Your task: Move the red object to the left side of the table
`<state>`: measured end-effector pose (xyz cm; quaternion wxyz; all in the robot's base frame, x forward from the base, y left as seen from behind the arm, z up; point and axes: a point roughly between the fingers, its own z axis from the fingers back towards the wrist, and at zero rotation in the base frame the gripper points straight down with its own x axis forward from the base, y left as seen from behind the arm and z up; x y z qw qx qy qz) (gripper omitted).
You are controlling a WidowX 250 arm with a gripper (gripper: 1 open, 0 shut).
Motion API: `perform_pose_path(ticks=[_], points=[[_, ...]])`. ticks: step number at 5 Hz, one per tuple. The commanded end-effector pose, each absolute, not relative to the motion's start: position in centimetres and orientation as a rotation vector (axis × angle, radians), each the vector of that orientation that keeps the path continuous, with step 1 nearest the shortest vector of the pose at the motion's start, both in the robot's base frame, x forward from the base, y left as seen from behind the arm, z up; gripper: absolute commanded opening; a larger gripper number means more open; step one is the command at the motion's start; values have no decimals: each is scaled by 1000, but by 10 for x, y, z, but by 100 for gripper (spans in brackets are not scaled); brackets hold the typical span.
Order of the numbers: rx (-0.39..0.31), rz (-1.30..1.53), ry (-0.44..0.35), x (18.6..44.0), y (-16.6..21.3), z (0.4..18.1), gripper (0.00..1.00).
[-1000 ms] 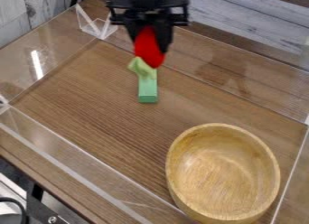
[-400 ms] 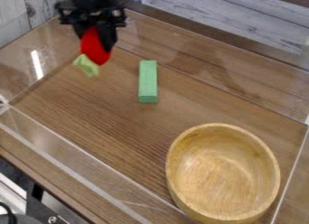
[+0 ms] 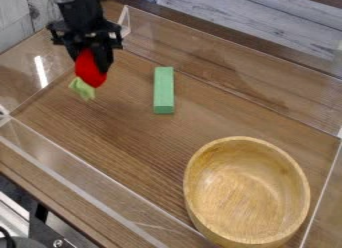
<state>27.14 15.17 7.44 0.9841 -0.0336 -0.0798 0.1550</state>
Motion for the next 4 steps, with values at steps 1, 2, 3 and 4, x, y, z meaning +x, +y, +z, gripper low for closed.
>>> perform_pose_path(ticks=[1, 2, 3, 4], points=[[-45, 285, -185, 275, 161, 80, 0], [-45, 264, -172, 275, 167, 76, 0], [-47, 245, -161, 276, 173, 73, 0], [-50, 246, -151, 286, 184, 61, 0]])
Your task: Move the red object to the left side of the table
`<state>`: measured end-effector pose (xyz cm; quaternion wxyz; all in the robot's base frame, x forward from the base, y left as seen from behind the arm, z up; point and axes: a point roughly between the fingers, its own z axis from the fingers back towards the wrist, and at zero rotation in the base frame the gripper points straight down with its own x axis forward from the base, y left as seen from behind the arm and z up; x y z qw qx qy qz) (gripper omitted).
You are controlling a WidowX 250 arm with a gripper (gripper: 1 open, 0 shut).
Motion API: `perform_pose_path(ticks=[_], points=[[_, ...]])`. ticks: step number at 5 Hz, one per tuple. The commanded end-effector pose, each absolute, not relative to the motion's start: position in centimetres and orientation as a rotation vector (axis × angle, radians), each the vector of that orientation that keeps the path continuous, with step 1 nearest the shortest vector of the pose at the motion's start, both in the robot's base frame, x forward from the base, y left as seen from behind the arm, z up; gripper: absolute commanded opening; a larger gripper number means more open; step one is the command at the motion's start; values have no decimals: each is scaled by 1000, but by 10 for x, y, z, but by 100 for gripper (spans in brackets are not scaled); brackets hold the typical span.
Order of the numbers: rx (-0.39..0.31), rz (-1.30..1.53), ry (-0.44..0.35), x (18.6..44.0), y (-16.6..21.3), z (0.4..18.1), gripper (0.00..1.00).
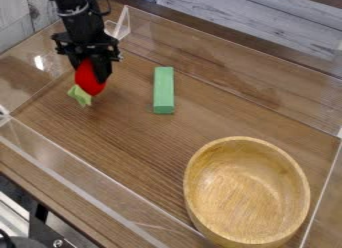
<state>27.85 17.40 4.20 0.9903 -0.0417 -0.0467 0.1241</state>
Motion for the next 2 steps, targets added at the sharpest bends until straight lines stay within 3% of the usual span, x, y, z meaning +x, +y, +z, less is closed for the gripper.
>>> perform_pose_path(ticks=[1, 2], points=[[-57, 244, -140, 293, 192, 50, 0], [-67, 265, -130, 302, 196, 51, 0]])
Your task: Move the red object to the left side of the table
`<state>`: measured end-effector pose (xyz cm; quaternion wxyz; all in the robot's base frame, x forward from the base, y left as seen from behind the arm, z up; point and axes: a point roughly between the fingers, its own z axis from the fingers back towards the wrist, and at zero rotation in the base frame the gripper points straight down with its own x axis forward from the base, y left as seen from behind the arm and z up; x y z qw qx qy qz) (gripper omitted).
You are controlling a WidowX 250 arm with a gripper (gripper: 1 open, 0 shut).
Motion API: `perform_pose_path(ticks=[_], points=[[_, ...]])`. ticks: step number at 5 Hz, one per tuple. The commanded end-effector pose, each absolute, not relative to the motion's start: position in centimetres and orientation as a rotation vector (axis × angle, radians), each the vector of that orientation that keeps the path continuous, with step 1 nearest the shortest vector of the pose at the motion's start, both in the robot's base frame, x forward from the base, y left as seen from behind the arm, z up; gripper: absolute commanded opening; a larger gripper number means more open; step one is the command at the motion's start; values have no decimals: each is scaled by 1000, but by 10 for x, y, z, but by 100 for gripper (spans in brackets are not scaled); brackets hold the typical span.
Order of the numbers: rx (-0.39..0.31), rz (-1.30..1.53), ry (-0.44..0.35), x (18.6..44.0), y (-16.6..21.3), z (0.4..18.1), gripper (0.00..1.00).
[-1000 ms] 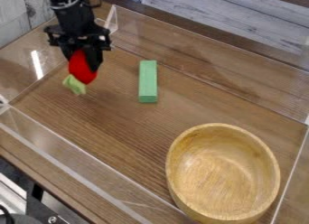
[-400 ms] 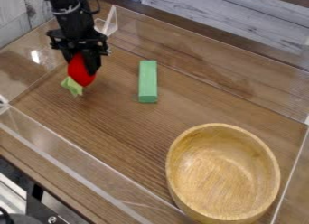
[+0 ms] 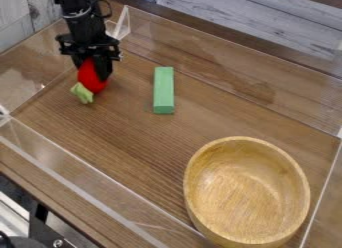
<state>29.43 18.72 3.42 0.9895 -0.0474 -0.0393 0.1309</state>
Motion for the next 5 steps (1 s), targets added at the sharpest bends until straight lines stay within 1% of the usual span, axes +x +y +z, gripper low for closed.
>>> perform_pose_path(ticks=[1, 2, 4, 5], points=[[-77, 286, -119, 309, 198, 53, 100], [-83, 343, -110, 306, 198, 57, 100], [-94, 394, -95, 314, 194, 63, 100], [-100, 424, -95, 315, 184, 67, 100]])
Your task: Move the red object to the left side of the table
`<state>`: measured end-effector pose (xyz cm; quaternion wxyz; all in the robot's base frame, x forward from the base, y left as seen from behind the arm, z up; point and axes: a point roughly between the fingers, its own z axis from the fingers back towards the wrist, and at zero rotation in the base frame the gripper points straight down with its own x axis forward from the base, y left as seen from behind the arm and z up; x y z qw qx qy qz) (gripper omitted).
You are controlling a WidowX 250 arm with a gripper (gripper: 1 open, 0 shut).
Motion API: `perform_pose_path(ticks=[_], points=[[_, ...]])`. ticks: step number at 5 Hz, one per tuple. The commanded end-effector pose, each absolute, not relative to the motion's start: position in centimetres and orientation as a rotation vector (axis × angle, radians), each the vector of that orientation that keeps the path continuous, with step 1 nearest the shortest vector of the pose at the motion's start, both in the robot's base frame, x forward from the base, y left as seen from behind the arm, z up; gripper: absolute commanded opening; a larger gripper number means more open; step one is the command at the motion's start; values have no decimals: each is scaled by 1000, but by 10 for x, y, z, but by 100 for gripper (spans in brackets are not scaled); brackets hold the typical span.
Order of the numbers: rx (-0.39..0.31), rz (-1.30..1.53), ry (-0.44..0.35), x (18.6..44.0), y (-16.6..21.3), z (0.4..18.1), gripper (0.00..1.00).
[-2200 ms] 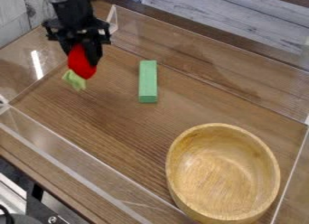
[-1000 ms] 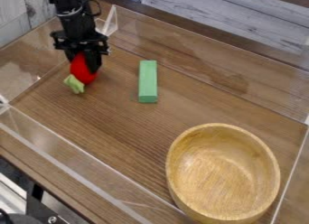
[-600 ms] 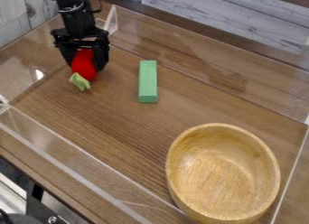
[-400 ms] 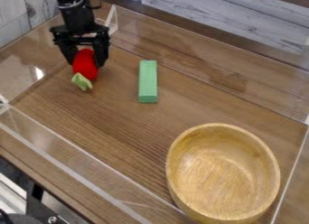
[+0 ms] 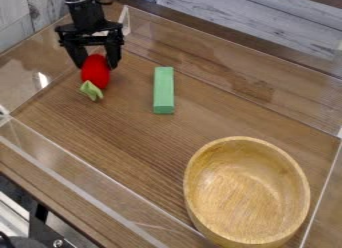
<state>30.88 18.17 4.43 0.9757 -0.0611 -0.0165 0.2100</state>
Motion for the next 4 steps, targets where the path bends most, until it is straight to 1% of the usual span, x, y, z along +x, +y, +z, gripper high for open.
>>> perform_pose_path(ticks=[1, 3, 4], points=[[-104, 452, -97, 316, 175, 72, 100], [-113, 410, -90, 320, 178, 89, 100], [-123, 373, -93, 319, 167, 99, 100]])
